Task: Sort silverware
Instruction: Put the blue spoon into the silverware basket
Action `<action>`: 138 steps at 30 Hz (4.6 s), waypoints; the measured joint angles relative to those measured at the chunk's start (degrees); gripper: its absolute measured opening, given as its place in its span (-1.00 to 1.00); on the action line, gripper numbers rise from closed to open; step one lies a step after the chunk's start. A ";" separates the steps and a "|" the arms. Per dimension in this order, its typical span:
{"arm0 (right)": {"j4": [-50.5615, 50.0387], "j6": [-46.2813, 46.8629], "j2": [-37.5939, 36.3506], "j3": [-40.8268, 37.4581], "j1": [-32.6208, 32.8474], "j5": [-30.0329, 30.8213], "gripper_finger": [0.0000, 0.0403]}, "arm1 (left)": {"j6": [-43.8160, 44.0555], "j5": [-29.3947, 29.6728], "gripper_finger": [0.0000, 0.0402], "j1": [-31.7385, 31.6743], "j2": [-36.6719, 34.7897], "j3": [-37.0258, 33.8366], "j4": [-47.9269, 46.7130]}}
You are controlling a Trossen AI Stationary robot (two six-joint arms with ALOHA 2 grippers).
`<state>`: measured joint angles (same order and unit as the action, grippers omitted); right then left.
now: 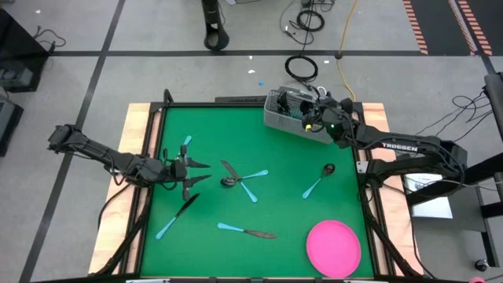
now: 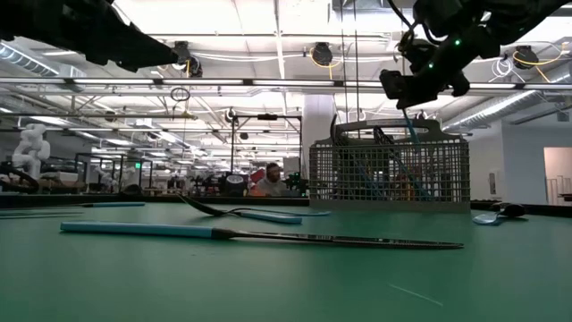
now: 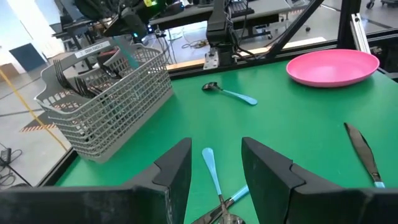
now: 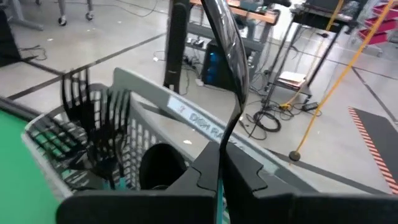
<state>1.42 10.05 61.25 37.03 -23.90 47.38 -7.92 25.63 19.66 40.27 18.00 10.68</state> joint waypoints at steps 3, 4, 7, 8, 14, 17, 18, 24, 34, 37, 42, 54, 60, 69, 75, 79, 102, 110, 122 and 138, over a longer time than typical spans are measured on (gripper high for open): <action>1.90 0.80 -0.41 -1.61 0.00 1.07 -1.00 | 0.00 -0.16 -0.29 0.00 0.00 0.00 -0.01; 3.26 0.87 -0.67 -2.86 0.00 1.13 -1.00 | 0.00 -0.16 -0.29 0.00 0.00 0.01 -0.02; 9.43 1.07 -1.50 -7.18 0.02 0.93 -1.00 | 0.00 -0.17 -0.29 0.00 0.00 0.02 -0.02; 11.34 1.33 -1.65 -8.48 0.00 0.93 -1.00 | 0.00 -0.25 -0.29 0.00 0.00 0.02 -0.02; 17.55 1.55 -1.70 -12.64 0.00 0.69 -1.00 | -0.02 -0.35 -0.29 -0.02 0.00 0.04 -0.02; 17.24 1.41 -1.70 -12.76 0.00 0.61 -1.00 | -0.02 -0.35 -0.29 -0.02 0.00 0.04 -0.02; 17.23 1.40 -1.70 -12.76 0.00 0.56 -1.00 | -0.02 -0.35 -0.29 -0.02 0.00 0.06 -0.02; 16.39 2.46 -1.70 -12.76 0.00 0.26 -0.96 | -0.02 -0.35 -0.29 -0.02 0.00 0.07 -0.02; 15.92 2.82 -1.71 -12.76 0.00 0.27 -0.74 | -0.02 -0.35 -0.29 -0.02 0.00 0.07 0.00; 15.90 2.82 -1.73 -12.76 0.00 0.28 -0.68 | 0.00 -0.35 -0.29 -0.02 0.00 0.07 0.00; 15.80 2.22 -1.73 -12.23 0.00 0.28 -0.59 | 0.00 -0.58 -0.29 -0.02 0.00 0.07 0.00; 3.41 -0.62 -6.62 -2.03 4.39 -4.34 -0.51 | 0.00 -2.03 -0.29 0.00 0.00 0.09 0.21; -0.59 0.04 -7.98 2.94 9.62 -9.37 -0.51 | 0.00 -3.91 -0.29 0.00 0.00 0.09 1.44; -7.24 11.19 -7.96 10.12 18.16 -11.89 -0.51 | 6.97 -5.87 -0.29 0.00 0.00 0.09 2.34; -15.58 19.31 -4.88 14.30 22.28 -16.80 -0.51 | 8.38 -6.38 -0.29 -0.02 0.00 0.09 2.27; -16.73 20.81 0.23 15.19 24.31 -21.65 -0.51 | 7.58 -6.41 -0.29 -0.02 0.00 0.09 2.23; -55.42 66.36 22.42 20.79 28.81 -38.80 -0.51 | 7.50 -6.41 -0.29 -0.02 0.02 0.09 0.11; -59.43 79.84 22.88 16.75 31.16 -38.58 -0.51 | 7.49 -6.41 -0.29 -0.02 0.02 0.09 0.10; -55.39 93.40 22.67 8.88 31.89 -38.70 -0.51 | 7.08 -6.39 -0.29 -0.02 0.02 0.09 -2.66; -51.11 104.27 22.64 4.16 33.19 -35.50 -0.51 | 6.40 -6.39 -0.29 -0.02 0.02 0.09 -3.97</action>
<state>-49.69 114.32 83.90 41.19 9.29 11.89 -1.52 19.25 19.64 40.29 18.09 6.70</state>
